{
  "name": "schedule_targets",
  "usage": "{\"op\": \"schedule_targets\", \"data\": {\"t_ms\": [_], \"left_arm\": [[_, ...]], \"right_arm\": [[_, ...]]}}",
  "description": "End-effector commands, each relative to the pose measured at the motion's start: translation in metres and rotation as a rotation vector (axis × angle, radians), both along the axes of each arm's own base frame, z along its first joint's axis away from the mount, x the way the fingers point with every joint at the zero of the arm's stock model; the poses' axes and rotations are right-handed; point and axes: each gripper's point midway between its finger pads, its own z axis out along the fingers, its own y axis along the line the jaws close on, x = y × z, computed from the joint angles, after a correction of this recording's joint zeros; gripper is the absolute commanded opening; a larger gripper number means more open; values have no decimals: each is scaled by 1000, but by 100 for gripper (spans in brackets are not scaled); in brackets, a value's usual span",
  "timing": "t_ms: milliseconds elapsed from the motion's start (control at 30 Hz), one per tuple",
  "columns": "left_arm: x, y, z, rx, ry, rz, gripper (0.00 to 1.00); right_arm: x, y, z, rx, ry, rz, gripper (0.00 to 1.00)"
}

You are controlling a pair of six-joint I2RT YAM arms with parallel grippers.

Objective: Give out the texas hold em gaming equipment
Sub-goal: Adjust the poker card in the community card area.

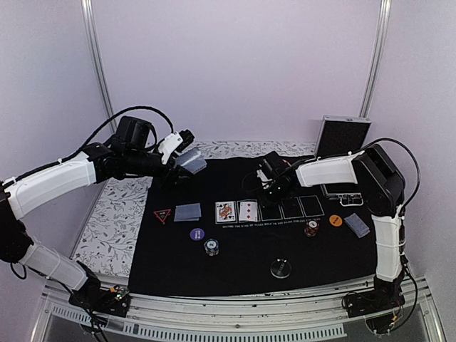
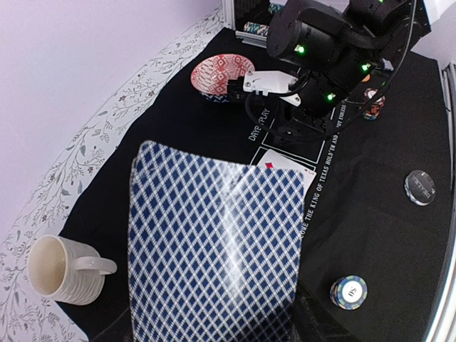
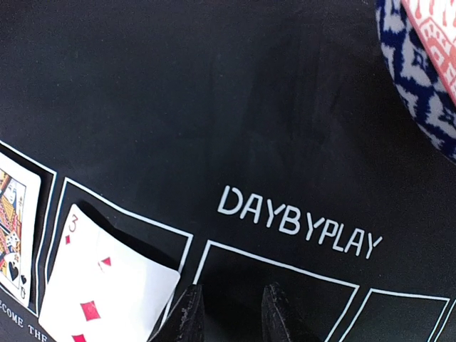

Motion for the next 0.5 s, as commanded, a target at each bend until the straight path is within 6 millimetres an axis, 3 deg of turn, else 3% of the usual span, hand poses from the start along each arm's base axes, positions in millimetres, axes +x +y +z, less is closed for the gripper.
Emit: {"op": "schedule_targets", "data": {"t_ms": [0, 467], "left_arm": [[6, 4, 16, -21, -38, 17, 53], [5, 4, 18, -23, -42, 16, 53]], "right_arm": [[-3, 11, -12, 9, 29, 19, 30], [3, 18, -11, 25, 24, 31, 31]]}}
